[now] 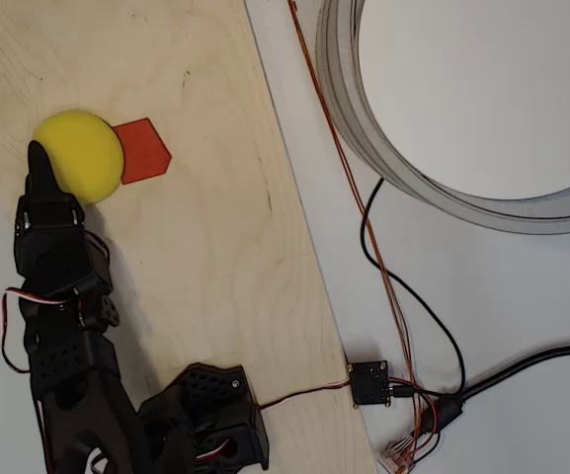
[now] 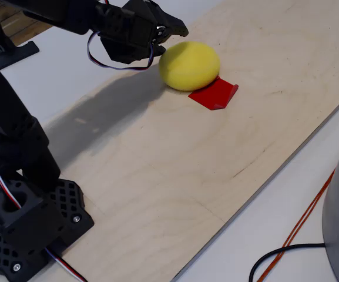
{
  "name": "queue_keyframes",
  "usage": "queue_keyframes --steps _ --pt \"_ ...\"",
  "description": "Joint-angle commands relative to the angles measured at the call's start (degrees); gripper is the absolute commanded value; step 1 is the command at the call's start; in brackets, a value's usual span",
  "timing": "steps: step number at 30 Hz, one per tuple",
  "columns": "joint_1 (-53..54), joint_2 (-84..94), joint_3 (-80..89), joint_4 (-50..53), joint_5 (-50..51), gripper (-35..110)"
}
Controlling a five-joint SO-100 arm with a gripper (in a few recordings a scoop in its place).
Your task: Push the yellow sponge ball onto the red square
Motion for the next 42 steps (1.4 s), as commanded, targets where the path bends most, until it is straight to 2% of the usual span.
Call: queue_keyframes --steps 1,29,42 --pt "2.6 1.1 0.7 0.2 -0.1 19" --pt "13.8 2.8 1.2 0.1 -0.2 19" --pt "11.6 5.3 3.1 0.2 2.1 19"
